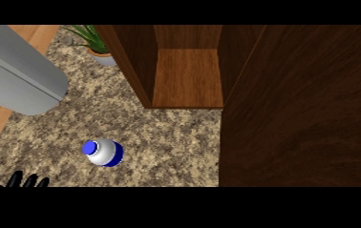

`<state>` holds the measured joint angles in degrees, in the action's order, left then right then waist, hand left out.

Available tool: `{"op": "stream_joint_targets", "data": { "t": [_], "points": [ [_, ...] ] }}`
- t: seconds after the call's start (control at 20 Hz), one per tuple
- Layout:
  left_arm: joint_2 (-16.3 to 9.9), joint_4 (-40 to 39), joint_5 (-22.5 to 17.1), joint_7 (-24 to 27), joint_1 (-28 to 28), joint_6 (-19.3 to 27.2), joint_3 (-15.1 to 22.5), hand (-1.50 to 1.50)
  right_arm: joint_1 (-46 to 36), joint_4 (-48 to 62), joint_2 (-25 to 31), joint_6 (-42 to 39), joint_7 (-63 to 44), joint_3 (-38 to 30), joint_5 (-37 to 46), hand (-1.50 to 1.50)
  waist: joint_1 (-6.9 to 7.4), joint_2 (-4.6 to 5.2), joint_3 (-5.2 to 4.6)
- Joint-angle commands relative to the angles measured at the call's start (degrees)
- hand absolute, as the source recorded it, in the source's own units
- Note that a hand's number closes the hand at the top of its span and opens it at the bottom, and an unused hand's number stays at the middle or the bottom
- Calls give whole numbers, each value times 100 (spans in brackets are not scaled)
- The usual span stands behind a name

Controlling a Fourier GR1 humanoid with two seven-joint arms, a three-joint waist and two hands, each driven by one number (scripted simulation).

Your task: Pick up the bottled water, place it into the cabinet and close the cabinet

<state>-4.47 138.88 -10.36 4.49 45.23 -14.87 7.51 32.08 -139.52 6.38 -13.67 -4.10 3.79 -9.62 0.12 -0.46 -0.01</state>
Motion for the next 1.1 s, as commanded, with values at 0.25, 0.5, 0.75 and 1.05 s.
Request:
{"op": "stream_joint_targets", "data": {
  "t": [0.25, 0.5, 0.75, 1.05],
  "points": [
    [3, 400, -374, 296, 442, -266, -177, -150, 1261, -1095, -125, -349, 332, 268, -226, -150, -81, -1, -1],
    [196, 49, -77, 322, 249, -126, -63, -150, 1553, -1141, -188, -471, 580, 504, 24, -150, -69, 13, -2],
    [240, -351, -214, -107, -245, 113, -254, -150, 2001, -1382, 82, -709, 687, -78, -662, -150, -117, 26, -1],
    [166, -1892, -451, 376, -1068, -28, -934, -150, 2332, -1197, 110, -999, 1209, -95, -526, -150, -132, 28, -6]
  ]
}}
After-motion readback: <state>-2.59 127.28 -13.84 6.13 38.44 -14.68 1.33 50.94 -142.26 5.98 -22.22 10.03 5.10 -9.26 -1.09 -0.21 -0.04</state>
